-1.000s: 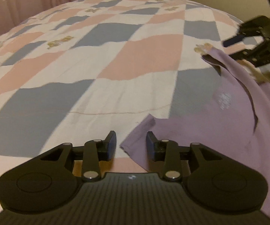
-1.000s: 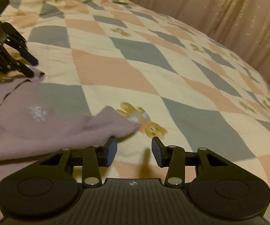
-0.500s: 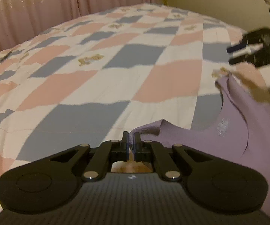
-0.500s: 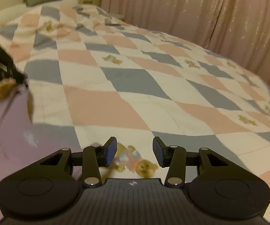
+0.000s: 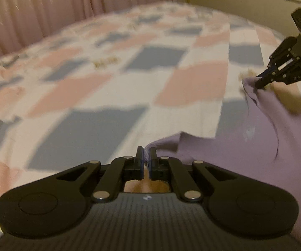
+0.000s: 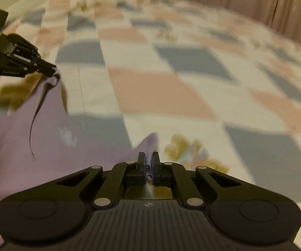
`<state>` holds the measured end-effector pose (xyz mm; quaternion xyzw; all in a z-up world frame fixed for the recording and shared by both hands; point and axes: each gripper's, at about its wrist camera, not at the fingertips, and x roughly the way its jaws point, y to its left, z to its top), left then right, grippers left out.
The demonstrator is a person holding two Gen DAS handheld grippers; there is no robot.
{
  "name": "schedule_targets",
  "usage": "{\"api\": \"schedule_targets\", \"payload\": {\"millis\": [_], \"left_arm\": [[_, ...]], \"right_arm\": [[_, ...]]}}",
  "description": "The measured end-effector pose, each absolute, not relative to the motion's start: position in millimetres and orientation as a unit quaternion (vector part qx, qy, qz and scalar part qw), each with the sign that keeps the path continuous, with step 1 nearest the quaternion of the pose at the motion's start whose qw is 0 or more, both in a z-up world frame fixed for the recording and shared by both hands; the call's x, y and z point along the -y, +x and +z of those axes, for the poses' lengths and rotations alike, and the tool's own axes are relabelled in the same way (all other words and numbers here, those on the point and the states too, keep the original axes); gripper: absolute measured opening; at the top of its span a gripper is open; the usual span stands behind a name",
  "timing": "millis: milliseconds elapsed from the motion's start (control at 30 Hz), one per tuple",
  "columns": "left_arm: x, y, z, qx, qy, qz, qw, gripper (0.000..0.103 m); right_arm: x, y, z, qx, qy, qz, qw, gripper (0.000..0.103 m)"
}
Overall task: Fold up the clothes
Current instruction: 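Lay the held top onto the duvet with both grippers and release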
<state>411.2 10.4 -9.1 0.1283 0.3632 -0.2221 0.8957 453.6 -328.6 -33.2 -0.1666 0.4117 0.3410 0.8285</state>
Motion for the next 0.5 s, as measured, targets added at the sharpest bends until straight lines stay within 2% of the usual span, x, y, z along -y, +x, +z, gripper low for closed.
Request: {"api": "schedule_targets", "payload": {"millis": [100,200,300,400,500], "left_arm": [[-9.7,418.5,1.8,-0.349,0.125,-0.213,0.904,0.002],[-8.0,425.8,-11.5,-0.367,0.12,-0.194,0.902,0.003],[-10.6,429.5,-28.5,-0.396,0.112,-0.169,0.896,0.01],[-22.4,421.0,-32.3,-0.4,0.111,-0.142,0.899,0.011],[-36.2,407.5,-28.2,-0.399,0.098,-0.127,0.903,0.011]], "right_arm": [[329.6,459.1,-10.7,-0.365,-0.144,0.328,0.859,0.002],[318.8,467.1,-15.7,-0.359,-0.163,0.318,0.862,0.002],[311.3,466.2,-34.7,-0.375,-0.194,0.296,0.857,0.02],[318.6,452.3,-36.2,-0.365,-0.193,0.271,0.87,0.031],[334.2,435.0,-29.4,-0.362,-0.184,0.246,0.88,0.031]]}}
